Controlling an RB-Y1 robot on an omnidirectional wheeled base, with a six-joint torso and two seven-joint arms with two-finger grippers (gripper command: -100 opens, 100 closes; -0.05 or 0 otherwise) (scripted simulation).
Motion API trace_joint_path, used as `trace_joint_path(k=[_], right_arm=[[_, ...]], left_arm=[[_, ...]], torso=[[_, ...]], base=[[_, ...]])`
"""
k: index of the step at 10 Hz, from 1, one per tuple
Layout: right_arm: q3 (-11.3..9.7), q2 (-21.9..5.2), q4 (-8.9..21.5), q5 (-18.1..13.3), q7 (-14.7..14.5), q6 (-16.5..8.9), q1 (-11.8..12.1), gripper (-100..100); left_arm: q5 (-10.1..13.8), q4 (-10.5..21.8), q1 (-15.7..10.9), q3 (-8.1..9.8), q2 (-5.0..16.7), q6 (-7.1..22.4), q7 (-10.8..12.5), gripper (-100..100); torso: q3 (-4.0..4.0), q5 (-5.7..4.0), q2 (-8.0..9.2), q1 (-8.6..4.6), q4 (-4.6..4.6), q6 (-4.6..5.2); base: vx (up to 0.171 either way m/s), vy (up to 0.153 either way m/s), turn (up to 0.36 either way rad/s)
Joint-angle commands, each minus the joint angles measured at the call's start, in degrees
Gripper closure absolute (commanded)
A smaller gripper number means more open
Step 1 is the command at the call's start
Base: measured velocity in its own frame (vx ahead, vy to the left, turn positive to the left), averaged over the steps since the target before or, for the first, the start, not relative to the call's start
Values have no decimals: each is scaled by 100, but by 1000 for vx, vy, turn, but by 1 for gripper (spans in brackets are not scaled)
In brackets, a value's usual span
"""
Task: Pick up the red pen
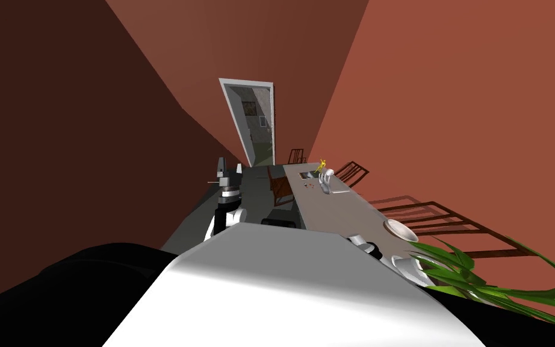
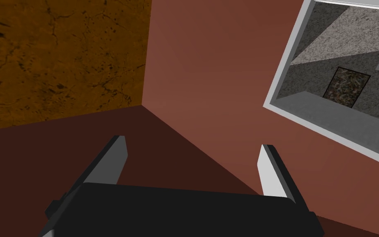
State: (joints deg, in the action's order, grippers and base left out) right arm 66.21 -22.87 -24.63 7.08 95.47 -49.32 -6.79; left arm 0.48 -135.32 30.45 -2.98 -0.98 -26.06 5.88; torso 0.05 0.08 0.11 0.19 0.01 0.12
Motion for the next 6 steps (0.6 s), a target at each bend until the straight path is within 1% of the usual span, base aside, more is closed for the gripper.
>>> trace_joint_path(k=[1,2,3,4,5,6], right_arm=[[13,-143,191,-4,8,5,-63,100],[13,-143,191,-4,8,5,-63,100],[41,-295,149,-36,68,-194,-120,100],[56,-371,129,-53,98,-294,-149,100],[49,-322,141,-33,58,-210,-122,100],[51,-335,133,-35,68,-239,-128,0]], left_arm=[[0,0,0,0,0,0,0,0],[0,0,0,0,0,0,0,0],[0,0,0,0,0,0,0,0],[0,0,0,0,0,0,0,0],[0,0,0,0,0,0,0,0],[0,0,0,0,0,0,0,0]], torso=[[0,0,0,0,0,0],[2,-2,5,6,0,2],[0,-3,0,1,-1,3],[3,2,5,5,1,2],[6,3,10,15,2,2],[2,-2,4,4,0,4]], base=[[-42,51,27],[-20,34,-4],[-43,51,55],[-61,76,65],[-24,33,7],[-4,6,-3]])
